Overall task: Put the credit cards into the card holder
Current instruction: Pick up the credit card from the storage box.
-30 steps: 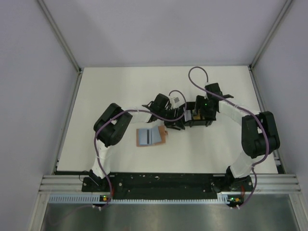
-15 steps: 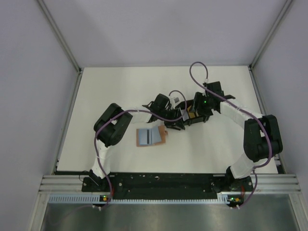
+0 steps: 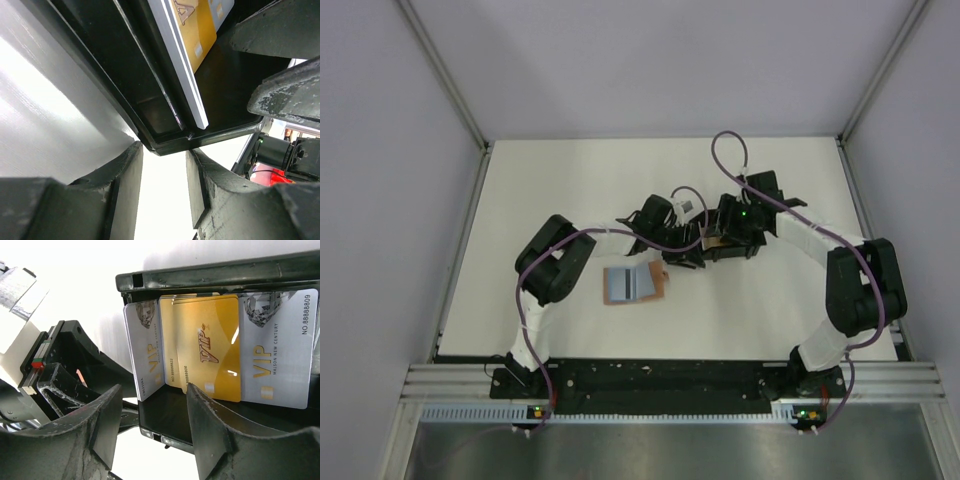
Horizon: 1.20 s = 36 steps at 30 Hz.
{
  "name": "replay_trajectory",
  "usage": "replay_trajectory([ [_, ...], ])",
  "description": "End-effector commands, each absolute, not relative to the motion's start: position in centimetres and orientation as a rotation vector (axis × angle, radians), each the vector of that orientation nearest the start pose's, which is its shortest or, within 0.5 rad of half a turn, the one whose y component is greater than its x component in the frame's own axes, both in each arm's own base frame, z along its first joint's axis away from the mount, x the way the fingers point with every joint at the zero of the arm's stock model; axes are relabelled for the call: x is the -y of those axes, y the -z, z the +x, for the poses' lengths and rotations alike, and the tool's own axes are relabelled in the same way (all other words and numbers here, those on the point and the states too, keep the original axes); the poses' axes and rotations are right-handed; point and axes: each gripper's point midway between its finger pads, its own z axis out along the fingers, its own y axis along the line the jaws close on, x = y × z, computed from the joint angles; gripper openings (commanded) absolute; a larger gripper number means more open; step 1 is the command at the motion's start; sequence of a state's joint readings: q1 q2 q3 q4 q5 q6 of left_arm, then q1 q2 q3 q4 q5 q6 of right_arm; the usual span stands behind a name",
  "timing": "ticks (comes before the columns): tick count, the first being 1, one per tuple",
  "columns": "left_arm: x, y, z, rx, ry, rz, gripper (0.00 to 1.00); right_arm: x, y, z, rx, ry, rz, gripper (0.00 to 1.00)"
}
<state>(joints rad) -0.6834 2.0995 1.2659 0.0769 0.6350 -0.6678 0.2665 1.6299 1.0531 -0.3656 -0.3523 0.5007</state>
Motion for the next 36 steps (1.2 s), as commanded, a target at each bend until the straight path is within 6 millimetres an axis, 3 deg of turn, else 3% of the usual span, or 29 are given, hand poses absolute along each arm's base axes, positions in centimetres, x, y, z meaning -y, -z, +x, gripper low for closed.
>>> replay_trajectory([
  [1, 40.7, -6.4, 30.9, -2.447, 1.332, 0.403, 0.44, -17.4, -9.3, 35.1, -2.562, -0.683, 0.141, 0.56],
  [6, 39.8, -6.9, 30.9, -2.436, 1.275, 0.406, 0.44, -13.7, -10.6, 36.7, -2.545, -0.381, 0.168, 0.64],
  [16, 39.2, -7.8, 31.8, -2.406, 1.201, 0.399, 0.45, -11.3, -5.3, 34.7, -2.726, -0.15, 0.271, 0.74],
  [21, 39.0, -7.8, 33.5, -2.374, 1.198, 0.327, 0.48, -11.9, -2.9, 34.1, -2.807, -0.17, 0.239, 0.76],
  [23, 39.1, -8.0, 34.2, -2.357, 1.231, 0.307, 0.49, -13.5, -2.1, 33.8, -2.861, -0.286, 0.167, 0.77],
  [27, 39.9, -7.8, 34.8, -2.354, 1.287, 0.322, 0.5, -14.8, -1.5, 33.6, -2.857, -0.401, 0.102, 0.77],
  [32, 40.7, -6.1, 33.8, -2.408, 1.377, 0.322, 0.49, -16.5, -1.6, 33.8, -2.828, -0.548, 0.031, 0.76],
  [36, 40.5, -4.8, 32.5, -2.454, 1.379, 0.32, 0.45, -17.7, -3.0, 34.2, -2.746, -0.655, -0.033, 0.73],
])
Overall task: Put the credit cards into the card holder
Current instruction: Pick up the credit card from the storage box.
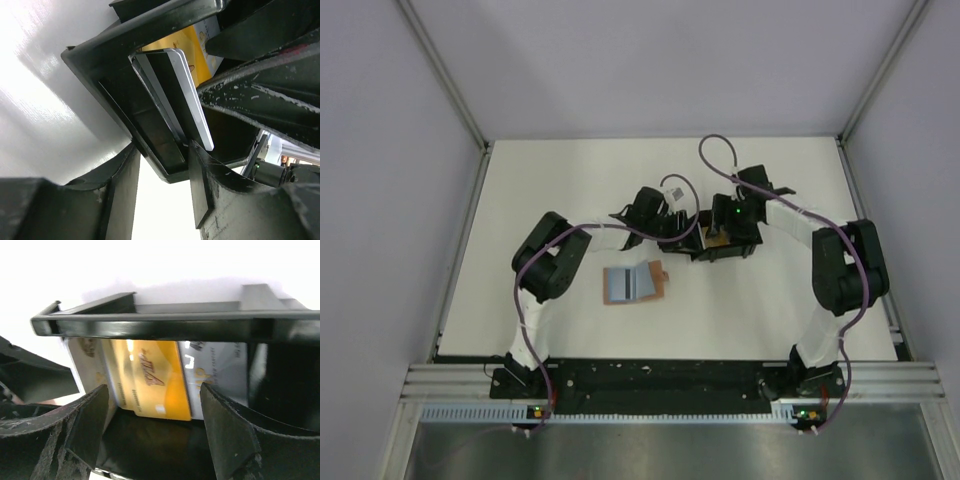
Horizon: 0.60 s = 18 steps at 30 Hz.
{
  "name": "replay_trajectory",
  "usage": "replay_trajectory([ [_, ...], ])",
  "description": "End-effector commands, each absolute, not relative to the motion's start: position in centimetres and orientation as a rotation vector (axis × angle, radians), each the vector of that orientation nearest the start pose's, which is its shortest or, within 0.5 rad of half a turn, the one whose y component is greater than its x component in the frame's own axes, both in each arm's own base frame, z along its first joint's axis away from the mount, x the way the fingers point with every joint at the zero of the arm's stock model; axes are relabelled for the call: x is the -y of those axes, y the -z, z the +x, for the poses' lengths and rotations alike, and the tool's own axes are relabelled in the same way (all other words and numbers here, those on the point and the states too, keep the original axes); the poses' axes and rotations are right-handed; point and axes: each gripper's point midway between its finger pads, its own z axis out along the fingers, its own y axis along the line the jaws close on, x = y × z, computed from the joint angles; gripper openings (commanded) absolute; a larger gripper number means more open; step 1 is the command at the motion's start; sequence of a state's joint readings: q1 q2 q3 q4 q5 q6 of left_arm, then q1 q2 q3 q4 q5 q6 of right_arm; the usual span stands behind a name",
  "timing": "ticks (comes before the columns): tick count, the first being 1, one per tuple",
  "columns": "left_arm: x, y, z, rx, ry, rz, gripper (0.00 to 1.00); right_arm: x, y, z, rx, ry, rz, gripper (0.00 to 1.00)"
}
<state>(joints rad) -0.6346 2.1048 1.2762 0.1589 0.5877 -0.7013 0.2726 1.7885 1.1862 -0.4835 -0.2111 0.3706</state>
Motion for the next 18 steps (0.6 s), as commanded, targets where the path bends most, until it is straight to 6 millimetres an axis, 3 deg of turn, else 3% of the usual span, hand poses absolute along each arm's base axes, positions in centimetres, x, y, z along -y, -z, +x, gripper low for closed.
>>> replay_trajectory([
  [1, 40.5, -4.6, 31.9, -2.466, 1.385, 0.322, 0.45, -18.0, -3.6, 34.4, -2.722, -0.673, -0.053, 0.72],
  [10, 40.4, -4.3, 28.5, -2.497, 1.408, 0.342, 0.4, -19.3, -5.1, 34.9, -2.665, -0.811, -0.134, 0.62],
  [14, 40.1, -4.4, 28.0, -2.496, 1.4, 0.339, 0.39, -19.7, -5.5, 34.7, -2.654, -0.844, -0.136, 0.47],
  [18, 40.0, -4.7, 28.0, -2.49, 1.387, 0.339, 0.39, -20.0, -6.8, 34.4, -2.621, -0.885, -0.136, 0.39],
])
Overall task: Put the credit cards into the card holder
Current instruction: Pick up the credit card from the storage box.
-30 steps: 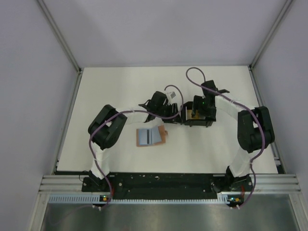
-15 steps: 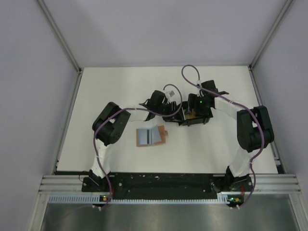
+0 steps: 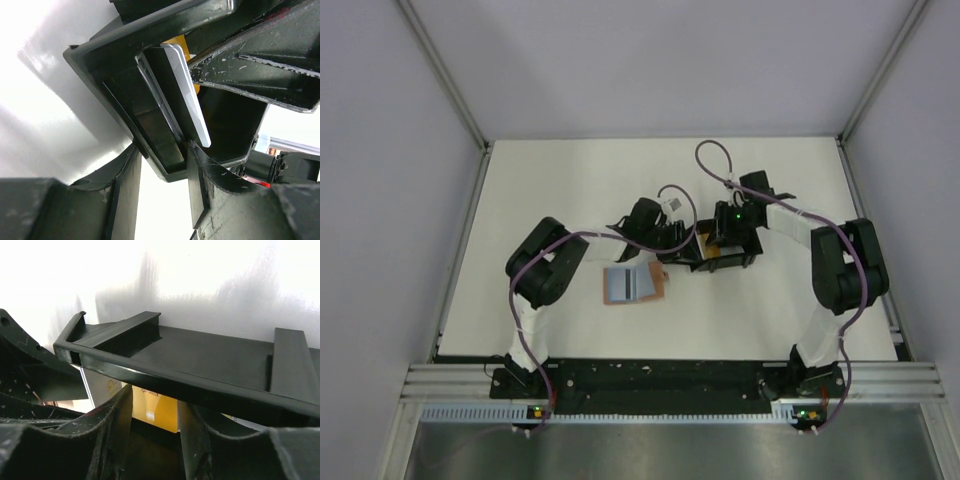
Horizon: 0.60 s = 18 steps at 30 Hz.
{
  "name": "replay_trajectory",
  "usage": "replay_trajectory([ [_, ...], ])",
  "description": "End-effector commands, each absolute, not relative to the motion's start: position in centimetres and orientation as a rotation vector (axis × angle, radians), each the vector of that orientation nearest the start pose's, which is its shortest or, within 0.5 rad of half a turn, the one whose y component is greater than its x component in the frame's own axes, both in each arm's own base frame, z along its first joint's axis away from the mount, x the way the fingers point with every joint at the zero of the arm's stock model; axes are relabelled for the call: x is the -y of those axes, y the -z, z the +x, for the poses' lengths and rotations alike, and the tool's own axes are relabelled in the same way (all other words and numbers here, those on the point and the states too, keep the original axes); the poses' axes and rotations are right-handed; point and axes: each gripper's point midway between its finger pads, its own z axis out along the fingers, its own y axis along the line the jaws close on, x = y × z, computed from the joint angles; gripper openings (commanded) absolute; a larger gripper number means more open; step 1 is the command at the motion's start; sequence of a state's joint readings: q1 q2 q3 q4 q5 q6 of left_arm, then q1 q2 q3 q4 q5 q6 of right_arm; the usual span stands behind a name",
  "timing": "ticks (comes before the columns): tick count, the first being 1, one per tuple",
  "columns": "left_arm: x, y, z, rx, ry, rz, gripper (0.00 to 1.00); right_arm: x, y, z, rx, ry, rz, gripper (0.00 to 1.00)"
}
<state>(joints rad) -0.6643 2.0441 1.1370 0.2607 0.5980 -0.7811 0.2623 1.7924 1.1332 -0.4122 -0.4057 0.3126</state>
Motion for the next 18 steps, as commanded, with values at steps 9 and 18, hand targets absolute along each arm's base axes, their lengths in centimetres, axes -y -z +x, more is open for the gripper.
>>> replay_trajectory([
  [9, 40.0, -5.0, 28.3, -2.479, 1.374, 0.336, 0.38, -20.9, -9.4, 33.4, -2.559, -0.988, -0.158, 0.27],
  [18, 40.0, -5.3, 28.6, -2.472, 1.369, 0.332, 0.38, -21.3, -9.7, 32.7, -2.546, -1.051, -0.134, 0.27],
])
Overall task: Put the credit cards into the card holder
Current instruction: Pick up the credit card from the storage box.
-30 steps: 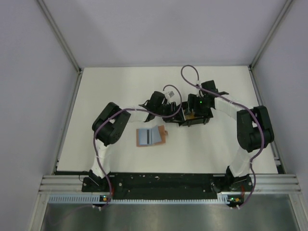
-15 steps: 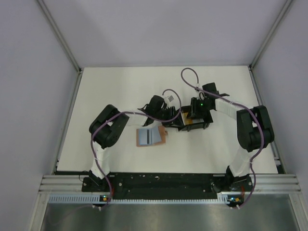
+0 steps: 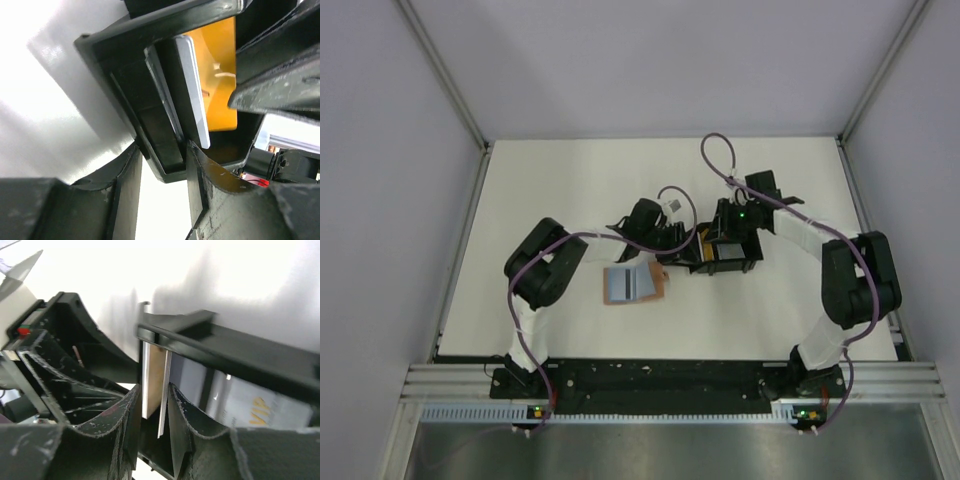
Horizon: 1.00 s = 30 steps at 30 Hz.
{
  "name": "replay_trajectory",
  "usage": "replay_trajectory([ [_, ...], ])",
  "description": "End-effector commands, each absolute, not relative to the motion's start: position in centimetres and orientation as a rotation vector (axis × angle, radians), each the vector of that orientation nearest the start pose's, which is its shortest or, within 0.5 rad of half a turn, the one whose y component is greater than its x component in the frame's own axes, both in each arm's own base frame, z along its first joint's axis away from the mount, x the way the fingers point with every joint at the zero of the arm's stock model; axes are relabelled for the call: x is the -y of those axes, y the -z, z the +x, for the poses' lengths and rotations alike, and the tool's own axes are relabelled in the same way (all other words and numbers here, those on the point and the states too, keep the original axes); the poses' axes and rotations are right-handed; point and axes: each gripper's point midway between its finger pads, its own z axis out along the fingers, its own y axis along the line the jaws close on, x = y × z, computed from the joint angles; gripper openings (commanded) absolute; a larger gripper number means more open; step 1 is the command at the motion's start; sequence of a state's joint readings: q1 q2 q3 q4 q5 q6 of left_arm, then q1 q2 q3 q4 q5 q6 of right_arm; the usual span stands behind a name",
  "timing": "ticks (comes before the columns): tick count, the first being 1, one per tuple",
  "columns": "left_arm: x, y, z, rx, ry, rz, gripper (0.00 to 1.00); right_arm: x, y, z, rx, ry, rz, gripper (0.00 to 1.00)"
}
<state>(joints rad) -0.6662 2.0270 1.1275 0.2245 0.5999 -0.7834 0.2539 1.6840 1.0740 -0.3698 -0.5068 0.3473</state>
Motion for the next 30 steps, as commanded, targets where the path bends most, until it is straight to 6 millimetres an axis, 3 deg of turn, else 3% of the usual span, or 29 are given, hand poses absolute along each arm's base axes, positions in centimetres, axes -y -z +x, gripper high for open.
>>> replay_trajectory([
  [1, 40.0, -5.4, 28.6, -2.47, 1.368, 0.332, 0.38, -21.4, -9.5, 32.6, -2.549, -1.056, -0.134, 0.27],
  [13, 39.0, -6.1, 28.9, -2.454, 1.318, 0.318, 0.34, -21.5, -8.6, 32.6, -2.575, -1.015, -0.083, 0.32],
  [20, 38.7, -7.0, 28.9, -2.437, 1.309, 0.317, 0.27, -21.8, -8.0, 32.5, -2.602, -0.918, -0.087, 0.52],
  [25, 38.7, -7.8, 28.7, -2.426, 1.326, 0.321, 0.25, -22.3, -7.2, 32.6, -2.621, -0.878, -0.084, 0.56],
  [28, 39.0, -8.4, 28.4, -2.425, 1.356, 0.345, 0.44, -22.2, -7.2, 32.8, -2.614, -0.862, -0.084, 0.53],
  [30, 38.9, -8.7, 28.4, -2.422, 1.348, 0.342, 0.48, -21.9, -7.2, 33.1, -2.61, -0.843, -0.08, 0.52],
])
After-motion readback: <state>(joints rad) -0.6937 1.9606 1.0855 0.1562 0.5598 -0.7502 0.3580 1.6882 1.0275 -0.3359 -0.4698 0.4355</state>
